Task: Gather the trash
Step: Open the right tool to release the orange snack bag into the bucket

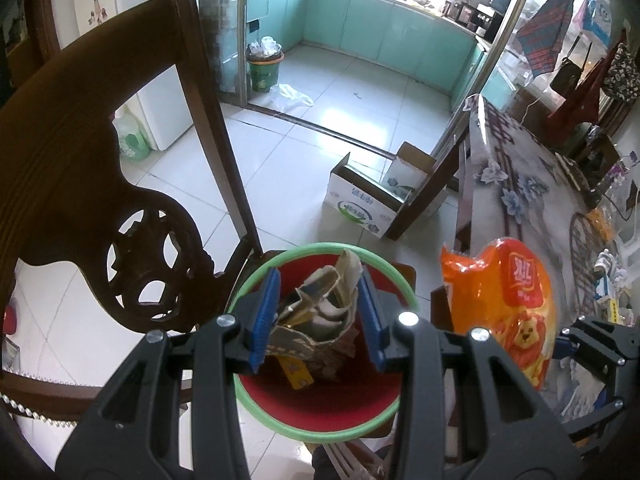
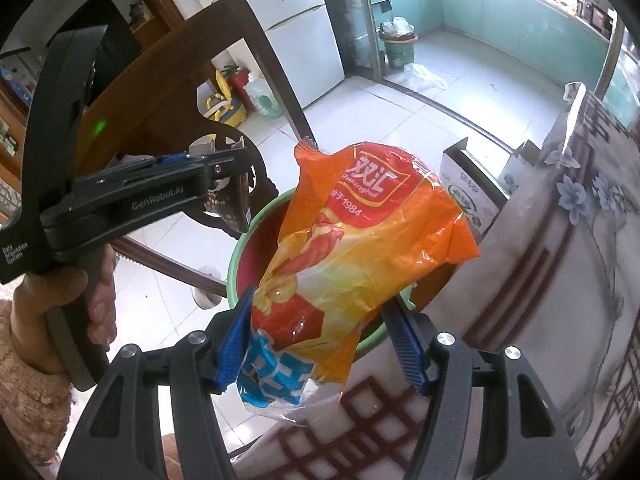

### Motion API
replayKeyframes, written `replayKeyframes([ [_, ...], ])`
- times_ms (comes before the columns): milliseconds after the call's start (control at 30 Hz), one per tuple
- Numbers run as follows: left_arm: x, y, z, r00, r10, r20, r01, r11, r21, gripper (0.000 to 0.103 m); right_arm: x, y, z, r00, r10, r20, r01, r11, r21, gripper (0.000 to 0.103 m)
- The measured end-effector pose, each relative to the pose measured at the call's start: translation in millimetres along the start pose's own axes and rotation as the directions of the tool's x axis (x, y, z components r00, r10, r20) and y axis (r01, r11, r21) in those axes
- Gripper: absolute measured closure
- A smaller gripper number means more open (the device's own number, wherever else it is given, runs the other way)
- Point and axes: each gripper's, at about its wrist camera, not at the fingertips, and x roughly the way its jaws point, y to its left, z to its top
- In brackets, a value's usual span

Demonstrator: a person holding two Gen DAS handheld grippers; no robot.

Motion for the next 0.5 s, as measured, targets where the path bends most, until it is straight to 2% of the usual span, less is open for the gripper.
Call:
replayKeyframes([
  [67,3.4,1.5,1.5,1.0,0.005,-0.004,-0.005,1.0,-0.003,0.065,2.5,-0.6,1.2,1.0,0.006,-0.006,-0.006,1.0,-0.002,0.041],
  [167,6.1,4.8,3.9,1.0,0.013,-0.009,-0.013,1.0,-0.016,0.061,4.7,-1.3,2.8,1.0,0.004,-0.004,-0.004,1.0,0.004,0.03],
  [200,5.0,6.3,4.2,1.0,0.009,-0.006,-0.009,1.0,-0.024,0.059,4.2,-2.7,3.0,1.0,0.009,-0.005,-0.009,1.0,0.014,0.029],
  [233,3.5,7.3,4.5,1.0,0.002,-0.005,-0.002,0.999,-0.032,0.049,3.3,-3.7,3.6,1.0,0.012,-0.002,-0.012,1.0,0.021,0.029],
  [267,2.0,8.2,4.7,1.0,0.003,-0.001,-0.003,0.999,-0.037,0.033,1.6,-4.5,3.6,1.0,0.014,0.002,-0.014,1.0,0.025,0.029],
  [300,-1.4,8.9,4.4,1.0,0.006,0.013,-0.005,0.999,-0.042,0.031,0.1,-4.9,3.8,1.0,0.011,0.006,-0.012,1.0,0.025,0.028],
  [500,-16.1,8.3,0.9,0.999,0.014,0.04,-0.012,0.999,-0.045,0.03,-24.5,-12.7,-5.9,0.999,-0.002,0.053,0.0,0.999,0.051,0.024],
])
